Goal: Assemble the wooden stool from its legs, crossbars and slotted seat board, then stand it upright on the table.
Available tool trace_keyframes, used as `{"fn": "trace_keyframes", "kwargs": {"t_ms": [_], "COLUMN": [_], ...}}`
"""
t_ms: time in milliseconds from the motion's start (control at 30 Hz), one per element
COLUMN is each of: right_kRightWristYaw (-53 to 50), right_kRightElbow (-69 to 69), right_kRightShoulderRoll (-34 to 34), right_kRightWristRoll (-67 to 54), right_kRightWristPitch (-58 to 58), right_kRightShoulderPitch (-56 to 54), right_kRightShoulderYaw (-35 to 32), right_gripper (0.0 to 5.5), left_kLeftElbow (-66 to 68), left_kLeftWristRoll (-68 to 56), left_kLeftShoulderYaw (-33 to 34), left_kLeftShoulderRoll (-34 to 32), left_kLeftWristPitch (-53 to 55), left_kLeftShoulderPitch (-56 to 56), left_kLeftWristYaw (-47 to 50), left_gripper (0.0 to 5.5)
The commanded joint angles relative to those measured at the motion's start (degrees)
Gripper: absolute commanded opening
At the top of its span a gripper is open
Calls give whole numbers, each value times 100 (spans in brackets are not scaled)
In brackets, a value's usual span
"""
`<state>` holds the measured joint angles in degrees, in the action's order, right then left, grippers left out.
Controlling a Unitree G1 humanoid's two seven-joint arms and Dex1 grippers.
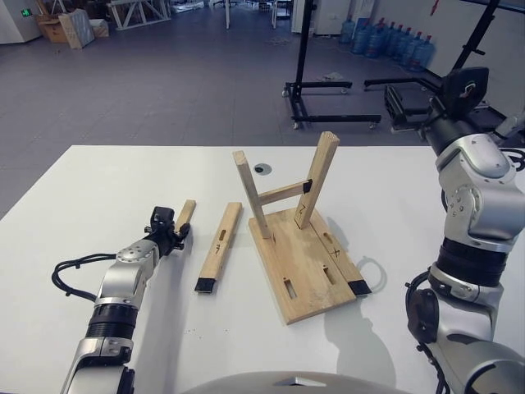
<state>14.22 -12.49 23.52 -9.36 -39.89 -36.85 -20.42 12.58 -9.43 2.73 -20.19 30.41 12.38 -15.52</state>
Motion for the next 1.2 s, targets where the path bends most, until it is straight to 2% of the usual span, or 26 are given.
{"fn": "trace_keyframes", "kwargs": {"t_ms": [33,133,400,633,733,833,967,1067,1200], "right_kRightWristYaw": [-68,-106,-225,-247,-144,-303,-1251,-1856,-2279], "right_kRightElbow": [15,23,51,700,1130,981,916,1036,1184], "right_kRightShoulderRoll": [14,21,42,512,589,-28,-1618,-2287,-2738], "right_kRightWristRoll": [-109,-152,-305,-677,-1593,-3079,-5124,-5765,-6091], "right_kRightWristPitch": [17,15,14,-2,-649,-1772,-2550,-2480,-2199], "right_kRightShoulderPitch": [92,130,188,-290,-1274,-2115,-2586,-2500,-2303], "right_kRightShoulderYaw": [34,43,-47,-736,-1178,-1471,-1692,-1511,-1209], "right_gripper": [540,540,540,540,540,540,540,540,540], "left_kLeftElbow": [231,110,-509,-1613,-2128,-2421,-2458,-2412,-2335], "left_kLeftWristRoll": [148,72,-36,-687,-885,-1066,-944,-953,-1030], "left_kLeftShoulderYaw": [-149,-87,409,1326,1129,729,184,56,-98], "left_kLeftShoulderRoll": [138,237,-112,-803,-1007,-723,-123,181,474], "left_kLeftWristPitch": [306,308,403,-47,-457,-588,-760,-826,-811], "left_kLeftShoulderPitch": [-312,-304,173,1893,2596,2937,3047,3180,3297], "left_kLeftWristYaw": [71,109,114,-282,-790,-1017,-783,-662,-640], "left_gripper": [177,130,127,127,127,127,127,127,127]}}
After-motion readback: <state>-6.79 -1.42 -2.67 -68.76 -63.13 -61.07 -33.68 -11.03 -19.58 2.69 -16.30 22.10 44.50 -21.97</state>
